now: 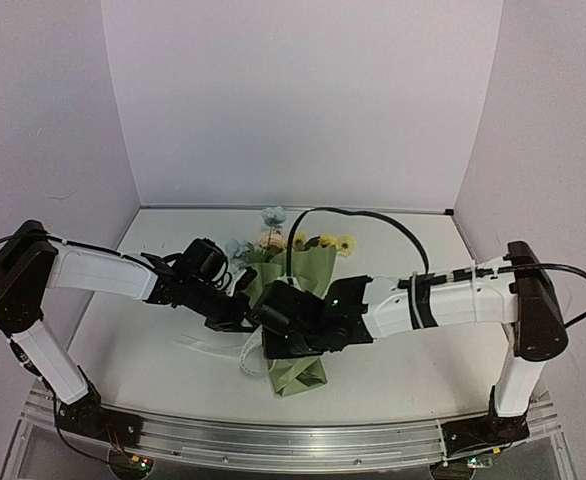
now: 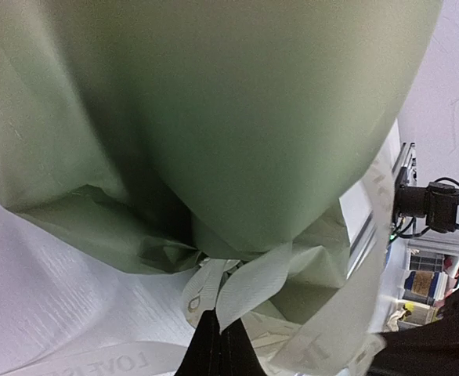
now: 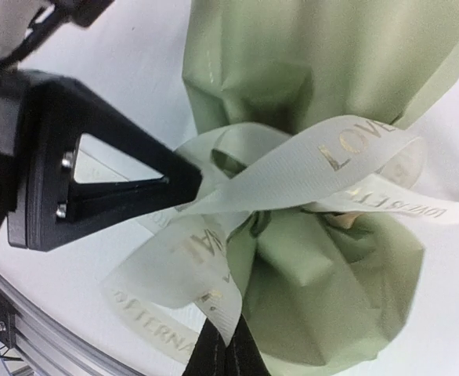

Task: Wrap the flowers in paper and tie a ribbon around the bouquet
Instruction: Cross the half-tied ribbon over the folded bouquet.

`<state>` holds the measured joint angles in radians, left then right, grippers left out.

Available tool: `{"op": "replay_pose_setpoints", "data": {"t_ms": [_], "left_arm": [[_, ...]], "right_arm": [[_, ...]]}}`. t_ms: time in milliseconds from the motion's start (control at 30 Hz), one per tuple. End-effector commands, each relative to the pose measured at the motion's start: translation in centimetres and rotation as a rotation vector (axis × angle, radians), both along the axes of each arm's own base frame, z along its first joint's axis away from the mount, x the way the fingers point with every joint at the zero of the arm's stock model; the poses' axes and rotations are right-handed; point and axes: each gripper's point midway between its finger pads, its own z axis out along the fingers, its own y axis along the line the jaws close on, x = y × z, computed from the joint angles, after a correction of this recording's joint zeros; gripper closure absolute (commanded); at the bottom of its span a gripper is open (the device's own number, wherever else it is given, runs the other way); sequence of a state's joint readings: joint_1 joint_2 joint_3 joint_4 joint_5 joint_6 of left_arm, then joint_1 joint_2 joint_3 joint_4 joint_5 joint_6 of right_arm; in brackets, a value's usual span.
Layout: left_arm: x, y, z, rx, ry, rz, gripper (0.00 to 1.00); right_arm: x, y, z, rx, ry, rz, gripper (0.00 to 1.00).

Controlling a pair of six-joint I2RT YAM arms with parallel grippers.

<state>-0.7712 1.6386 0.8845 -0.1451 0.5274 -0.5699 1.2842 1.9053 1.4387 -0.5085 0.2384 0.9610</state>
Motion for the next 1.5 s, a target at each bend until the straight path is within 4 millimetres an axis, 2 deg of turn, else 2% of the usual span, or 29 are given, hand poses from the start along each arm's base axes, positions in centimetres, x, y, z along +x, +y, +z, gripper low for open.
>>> {"op": "replay_pose_setpoints", "data": {"t_ms": [0,300,467,600,733,900,1000,1100,1167,1233,1467], "left_arm": [[1.3,0.0,2.2,-0.006,-0.079,0.017,1.0],[1.6,0.9,2.7,0.014,-0.103,0.053,1.0],[1.6,0.8,2.7,0.01,-0.105,0.052,1.0],[1.7,0.8,2.4,0.012,-0.099,0.053,1.0],[2.2,1.0,2.4,0.021,-0.11,0.064,1.0],[2.8,1.6,2.5,0.024,-0.111,0.074,1.0],[2.9,1.9,2.3,0.027,-0.109,0.074,1.0],[2.9,2.3,2.2,0.03,-0.109,0.075,1.0],[2.7,2.3,2.4,0.022,-0.112,0.063,1.0],[2.4,2.2,2.8,0.006,-0.113,0.042,1.0],[1.6,2.8,3.1,0.002,-0.119,0.035,1.0]], "right_arm": [[1.3,-2.8,0.8,-0.054,-0.024,-0.014,1.0],[3.1,-6.7,-1.6,-0.168,-0.044,-0.044,1.0],[3.2,-8.1,-3.1,-0.204,-0.028,-0.031,1.0],[2.6,-8.1,-3.7,-0.176,0.0,-0.01,1.0],[1.5,-8.6,-5.6,-0.161,0.057,-0.005,1.0],[0.2,-6.9,-6.8,-0.056,0.134,0.01,1.0],[-0.1,-5.1,-6.6,0.023,0.174,0.005,1.0],[-0.1,-2.8,-5.5,0.104,0.193,-0.013,1.0],[0.1,-1.9,-4.8,0.134,0.196,-0.035,1.0],[0.5,-2.2,-4.1,0.14,0.179,-0.065,1.0],[1.3,-5.4,-1.7,0.057,0.096,-0.113,1.0]]}}
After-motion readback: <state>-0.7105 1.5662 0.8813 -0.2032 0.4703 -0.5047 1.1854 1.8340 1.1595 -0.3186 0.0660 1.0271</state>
